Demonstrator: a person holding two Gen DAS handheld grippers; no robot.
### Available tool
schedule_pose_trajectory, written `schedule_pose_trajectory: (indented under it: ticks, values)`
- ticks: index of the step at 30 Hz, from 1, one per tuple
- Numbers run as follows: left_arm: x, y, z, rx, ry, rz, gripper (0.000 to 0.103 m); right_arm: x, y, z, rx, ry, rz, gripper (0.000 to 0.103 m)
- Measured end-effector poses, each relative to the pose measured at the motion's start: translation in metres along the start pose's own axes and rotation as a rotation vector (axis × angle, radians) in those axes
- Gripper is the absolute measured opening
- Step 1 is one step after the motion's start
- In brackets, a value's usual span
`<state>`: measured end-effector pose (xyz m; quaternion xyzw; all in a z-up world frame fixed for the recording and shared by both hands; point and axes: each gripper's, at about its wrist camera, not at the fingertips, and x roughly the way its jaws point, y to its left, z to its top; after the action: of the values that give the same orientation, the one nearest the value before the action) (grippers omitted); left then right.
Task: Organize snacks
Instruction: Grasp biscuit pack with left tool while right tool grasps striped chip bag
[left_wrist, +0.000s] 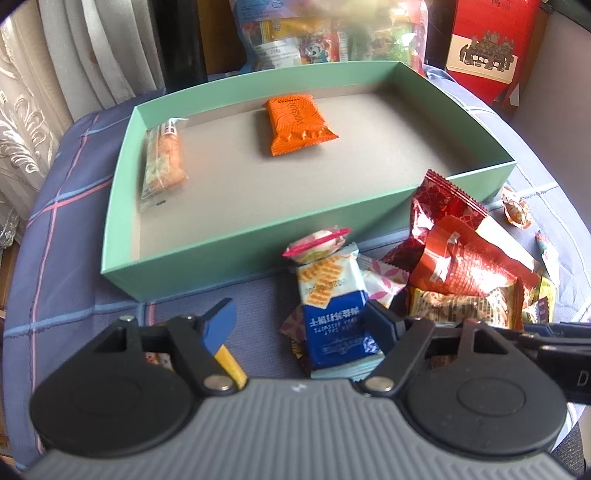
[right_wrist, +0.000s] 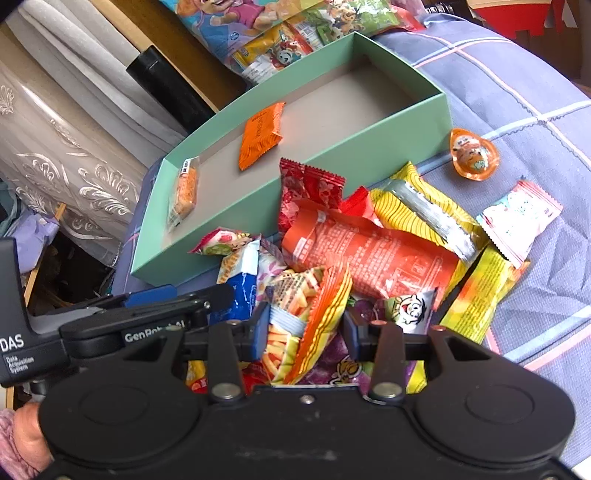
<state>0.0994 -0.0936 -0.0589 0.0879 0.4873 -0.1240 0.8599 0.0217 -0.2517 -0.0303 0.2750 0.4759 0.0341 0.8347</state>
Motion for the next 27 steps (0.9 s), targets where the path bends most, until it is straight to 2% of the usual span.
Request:
schedule_pose_trajectory:
  ticks: [3,5,6,7,16,27]
  values:
    - [0.002,-0.009,0.001,0.03,0.007,-0.011,0.071,-0.001,-0.003,-0.001,0.015,-0.001,0.012,0.04]
    - [0.007,-0.015,0.001,0.048,0.024,-0.008,0.06,-0.001,-0.004,-0.002,0.015,-0.002,0.015,0.04]
    - [0.01,-0.016,0.0,0.051,0.034,-0.017,0.048,-0.001,-0.004,-0.002,0.015,-0.003,0.016,0.04]
    - [0.011,-0.017,0.0,0.049,0.036,-0.022,0.045,-0.002,-0.005,-0.003,0.017,-0.004,0.016,0.04]
    - [-0.002,-0.012,-0.008,0.074,0.004,-0.012,0.042,-0.001,0.0,-0.004,0.013,-0.013,0.004,0.037]
    - [-0.042,0.022,-0.019,0.028,-0.051,-0.063,0.042,-0.025,0.018,0.012,-0.012,-0.047,0.015,0.035]
